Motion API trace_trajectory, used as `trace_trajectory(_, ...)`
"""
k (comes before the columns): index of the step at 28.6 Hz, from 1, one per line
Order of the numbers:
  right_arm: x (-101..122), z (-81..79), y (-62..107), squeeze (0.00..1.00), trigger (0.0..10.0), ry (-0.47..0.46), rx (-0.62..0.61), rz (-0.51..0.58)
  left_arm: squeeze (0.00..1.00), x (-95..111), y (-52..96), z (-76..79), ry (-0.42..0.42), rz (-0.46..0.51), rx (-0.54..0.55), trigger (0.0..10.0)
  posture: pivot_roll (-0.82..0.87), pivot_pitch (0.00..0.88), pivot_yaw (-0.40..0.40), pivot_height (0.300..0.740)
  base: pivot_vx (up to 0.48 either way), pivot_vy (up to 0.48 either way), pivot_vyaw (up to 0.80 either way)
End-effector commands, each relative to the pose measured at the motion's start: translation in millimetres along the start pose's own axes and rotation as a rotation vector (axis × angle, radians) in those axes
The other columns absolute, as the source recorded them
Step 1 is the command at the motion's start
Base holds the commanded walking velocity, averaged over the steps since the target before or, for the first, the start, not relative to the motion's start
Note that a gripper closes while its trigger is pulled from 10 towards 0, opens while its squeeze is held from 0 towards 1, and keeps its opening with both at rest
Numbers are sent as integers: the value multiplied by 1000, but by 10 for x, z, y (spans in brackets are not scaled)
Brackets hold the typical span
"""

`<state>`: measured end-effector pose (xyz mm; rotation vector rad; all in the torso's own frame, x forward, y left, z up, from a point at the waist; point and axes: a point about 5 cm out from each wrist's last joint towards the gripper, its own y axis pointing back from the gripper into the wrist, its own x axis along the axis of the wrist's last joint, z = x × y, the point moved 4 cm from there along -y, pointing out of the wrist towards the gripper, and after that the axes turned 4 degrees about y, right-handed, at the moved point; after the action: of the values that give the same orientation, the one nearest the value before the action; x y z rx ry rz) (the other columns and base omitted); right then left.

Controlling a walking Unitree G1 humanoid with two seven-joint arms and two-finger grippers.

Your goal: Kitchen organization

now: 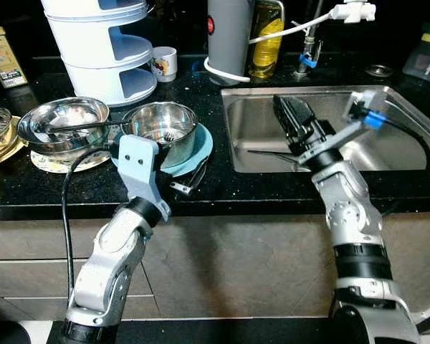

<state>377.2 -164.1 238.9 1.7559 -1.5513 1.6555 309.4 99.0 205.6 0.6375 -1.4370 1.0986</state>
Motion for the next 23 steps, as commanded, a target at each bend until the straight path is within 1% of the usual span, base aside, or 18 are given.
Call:
trace_trajectory(1, 50, -30, 35, 0, 10000, -42, 32, 15, 0, -79, 35, -56, -15, -32, 17, 10000, 30, 0, -11, 740, 0, 0, 0)
trace_trajectory(2, 57, -51, 90, 0, 10000, -76, 59, 14, 0, -89, 52, -67, -12, -36, 22, 10000, 31, 0, -14, 740, 0, 0, 0)
trace_trajectory(3, 61, -111, 206, 0, 10000, -144, 120, 5, 0, -97, 85, -88, -7, -39, 29, 10000, 32, 0, -14, 740, 0, 0, 0)
trace_trajectory(4, 61, -111, 206, 0, 10000, -144, 120, 5, 0, -97, 85, -88, -7, -39, 29, 10000, 32, 0, -14, 740, 0, 0, 0)
trace_trajectory(6, -5, -187, 381, 0, 10000, -189, 181, -38, 0, -120, 143, -121, 8, -46, 39, 10000, 26, 0, -16, 740, 0, 0, 0)
trace_trajectory(7, -5, -187, 381, 0, 10000, -189, 181, -38, 0, -120, 143, -121, 8, -46, 39, 10000, 26, 0, -16, 740, 0, 0, 0)
trace_trajectory(12, -84, -197, 510, 0, 10000, -206, 171, -72, 0, -155, 179, -152, 7, -63, 58, 10000, 19, 0, -13, 740, 0, 0, 0)
trace_trajectory(17, -59, -236, 500, 0, 10000, -213, 175, -74, 0, -162, 181, -156, 9, -68, 62, 10000, 14, 0, -10, 740, 0, 0, 0)
trace_trajectory(19, -65, -289, 449, 0, 10000, -171, 189, -98, 0, -154, 166, -169, 8, -66, 66, 10000, 13, 0, -6, 740, 0, 0, 0)
trace_trajectory(20, -65, -289, 449, 0, 10000, -171, 189, -98, 0, -154, 166, -169, 8, -66, 66, 10000, 13, 0, -6, 740, 0, 0, 0)
trace_trajectory(21, -52, -362, 371, 0, 10000, -149, 209, -109, 0, -125, 140, -189, 1, -58, 75, 10000, 15, 0, -7, 740, 0, 0, 0)
trace_trajectory(23, -53, -427, 317, 0, 10000, -138, 229, -121, 0, -97, 123, -199, -6, -48, 81, 10000, 15, 0, -7, 740, 0, 0, 0)
